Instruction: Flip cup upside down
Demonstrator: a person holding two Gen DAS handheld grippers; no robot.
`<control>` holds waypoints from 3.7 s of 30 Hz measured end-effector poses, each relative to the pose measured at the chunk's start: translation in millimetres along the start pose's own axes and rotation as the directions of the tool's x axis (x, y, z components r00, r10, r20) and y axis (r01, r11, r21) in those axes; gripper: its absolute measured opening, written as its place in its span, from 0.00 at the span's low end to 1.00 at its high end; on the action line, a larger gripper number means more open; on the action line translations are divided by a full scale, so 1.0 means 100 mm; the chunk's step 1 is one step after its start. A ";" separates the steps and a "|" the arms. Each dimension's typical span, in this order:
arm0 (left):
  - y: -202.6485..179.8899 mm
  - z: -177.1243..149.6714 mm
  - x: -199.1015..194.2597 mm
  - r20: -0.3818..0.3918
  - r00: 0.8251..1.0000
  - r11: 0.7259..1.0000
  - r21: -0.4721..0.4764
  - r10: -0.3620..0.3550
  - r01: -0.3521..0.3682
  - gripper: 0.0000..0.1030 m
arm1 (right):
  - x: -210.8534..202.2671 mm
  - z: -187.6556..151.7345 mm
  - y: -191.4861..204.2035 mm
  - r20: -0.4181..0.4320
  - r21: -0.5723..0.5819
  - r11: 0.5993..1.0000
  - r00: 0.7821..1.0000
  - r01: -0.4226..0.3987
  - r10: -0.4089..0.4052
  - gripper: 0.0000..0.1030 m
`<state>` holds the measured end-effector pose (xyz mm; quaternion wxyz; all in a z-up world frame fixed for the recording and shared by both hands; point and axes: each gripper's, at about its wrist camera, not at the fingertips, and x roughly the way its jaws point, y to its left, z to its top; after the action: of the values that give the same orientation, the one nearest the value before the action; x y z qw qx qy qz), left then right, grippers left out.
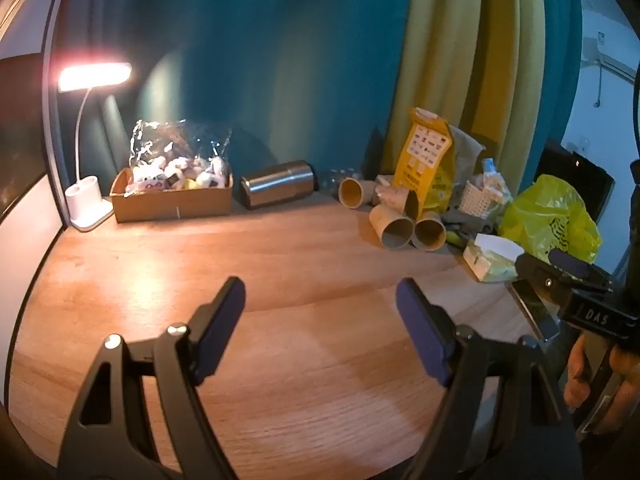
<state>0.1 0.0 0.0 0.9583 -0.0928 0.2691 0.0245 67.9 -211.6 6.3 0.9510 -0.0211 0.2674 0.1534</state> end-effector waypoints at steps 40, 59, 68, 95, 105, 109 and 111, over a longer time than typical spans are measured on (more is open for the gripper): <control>-0.04 0.02 0.06 0.004 1.000 1.000 0.003 -0.014 0.014 0.77 | 0.06 -0.01 -0.01 -0.020 -0.005 1.000 1.000 -0.009 0.009 1.00; -0.06 0.03 0.11 -0.022 1.000 1.000 0.023 0.000 0.000 0.77 | 0.10 0.02 -0.04 -0.024 -0.002 1.000 1.000 -0.015 0.015 1.00; -0.09 0.07 0.19 -0.035 0.999 0.999 0.039 -0.004 0.005 0.77 | 0.18 0.05 -0.03 -0.029 0.006 1.000 0.999 -0.015 0.015 1.00; -0.74 1.14 3.01 -0.299 0.953 0.807 0.576 0.055 0.134 0.77 | 1.18 0.39 -1.19 -0.014 0.140 0.988 0.998 0.068 -0.067 1.00; -1.15 1.52 4.23 -0.387 0.916 0.759 0.626 0.104 0.178 0.77 | 1.79 0.50 -1.49 -0.075 0.184 0.981 0.996 0.056 -0.042 1.00; -1.29 1.55 4.51 -0.411 0.904 0.727 0.656 0.117 0.204 0.77 | 1.96 0.53 -1.53 -0.087 0.202 0.979 0.996 0.034 -0.016 1.00; -1.32 1.54 4.65 -0.437 0.890 0.719 0.659 0.128 0.220 0.77 | 2.02 0.54 -1.55 -0.093 0.210 0.977 0.996 0.025 -0.006 1.00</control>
<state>488.9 -101.8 -90.8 0.8327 0.2627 0.4712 -0.1248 305.4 -295.9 -57.9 0.9359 0.0706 0.3253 0.1156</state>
